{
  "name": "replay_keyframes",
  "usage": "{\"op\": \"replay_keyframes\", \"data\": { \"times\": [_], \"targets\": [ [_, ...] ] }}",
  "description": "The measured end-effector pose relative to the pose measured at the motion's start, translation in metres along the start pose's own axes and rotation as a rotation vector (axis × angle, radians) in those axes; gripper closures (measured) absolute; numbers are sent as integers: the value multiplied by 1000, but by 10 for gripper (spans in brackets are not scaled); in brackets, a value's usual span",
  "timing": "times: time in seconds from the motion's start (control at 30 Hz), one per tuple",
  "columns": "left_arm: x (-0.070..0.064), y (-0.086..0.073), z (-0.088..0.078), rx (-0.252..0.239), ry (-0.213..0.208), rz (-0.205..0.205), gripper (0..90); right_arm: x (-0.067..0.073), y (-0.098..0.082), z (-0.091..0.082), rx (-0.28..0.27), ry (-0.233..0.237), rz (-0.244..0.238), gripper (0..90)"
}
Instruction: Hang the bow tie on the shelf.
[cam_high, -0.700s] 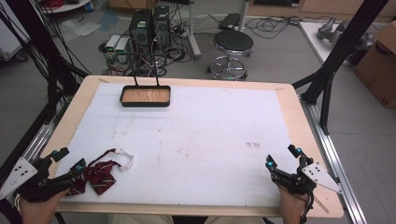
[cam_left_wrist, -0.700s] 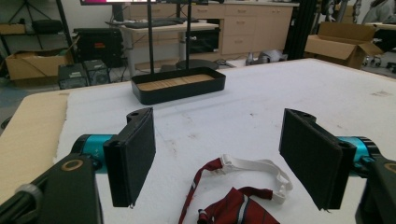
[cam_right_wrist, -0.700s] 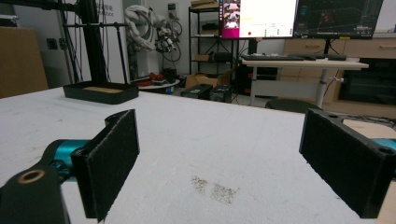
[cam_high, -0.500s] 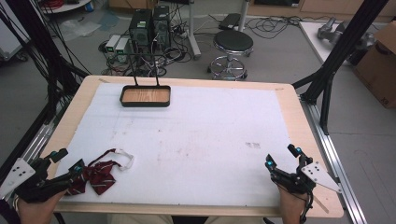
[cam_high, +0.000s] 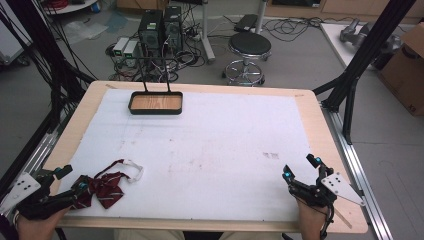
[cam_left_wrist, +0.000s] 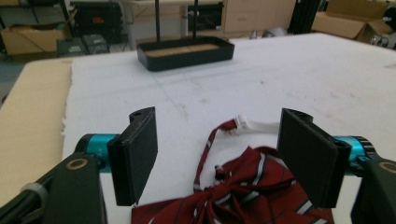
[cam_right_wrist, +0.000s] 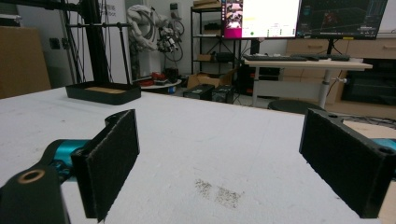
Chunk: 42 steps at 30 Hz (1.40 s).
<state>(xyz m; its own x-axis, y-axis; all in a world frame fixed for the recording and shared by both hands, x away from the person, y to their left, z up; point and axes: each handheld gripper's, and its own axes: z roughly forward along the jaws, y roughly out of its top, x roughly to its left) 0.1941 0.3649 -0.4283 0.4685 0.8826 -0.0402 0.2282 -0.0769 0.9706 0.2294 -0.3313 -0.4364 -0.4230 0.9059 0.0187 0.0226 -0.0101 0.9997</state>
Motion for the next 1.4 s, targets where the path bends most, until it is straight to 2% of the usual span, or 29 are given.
{"op": "replay_keyframes", "data": {
  "times": [0.13,0.3,0.37,0.4,0.43,0.57,0.6,0.7,0.97,1.13,1.23,1.3,1.4],
  "targets": [
    [0,-9,12,76,-24,-8,319,0,1,0,-4,4,3,110],
    [0,-14,21,121,-35,-27,320,0,1,0,-5,8,-1,110],
    [2,-18,27,159,-41,-45,322,0,1,0,-5,4,0,111],
    [2,-18,27,159,-41,-45,336,1,1,-1,-7,6,0,110],
    [3,-18,28,182,-39,-45,350,0,1,-1,-10,8,-2,110],
    [3,-17,32,219,-33,-50,376,0,1,-1,-9,8,-3,110],
    [3,-17,34,249,-27,-50,392,0,1,-1,-9,8,-3,110],
    [2,-17,37,285,-27,-43,397,1,2,-2,-10,7,-4,111],
    [2,-18,41,351,-26,-54,482,0,2,-2,-17,4,-9,111],
    [3,-17,42,359,-18,-60,520,1,2,-2,-18,7,-15,111],
    [0,-18,42,361,-2,-30,571,1,2,-2,-19,7,-13,111],
    [-3,-18,42,356,9,-13,643,1,2,-3,-19,8,-11,111],
    [-5,-18,41,350,22,14,674,1,3,-3,-18,8,-8,111]
  ]
}}
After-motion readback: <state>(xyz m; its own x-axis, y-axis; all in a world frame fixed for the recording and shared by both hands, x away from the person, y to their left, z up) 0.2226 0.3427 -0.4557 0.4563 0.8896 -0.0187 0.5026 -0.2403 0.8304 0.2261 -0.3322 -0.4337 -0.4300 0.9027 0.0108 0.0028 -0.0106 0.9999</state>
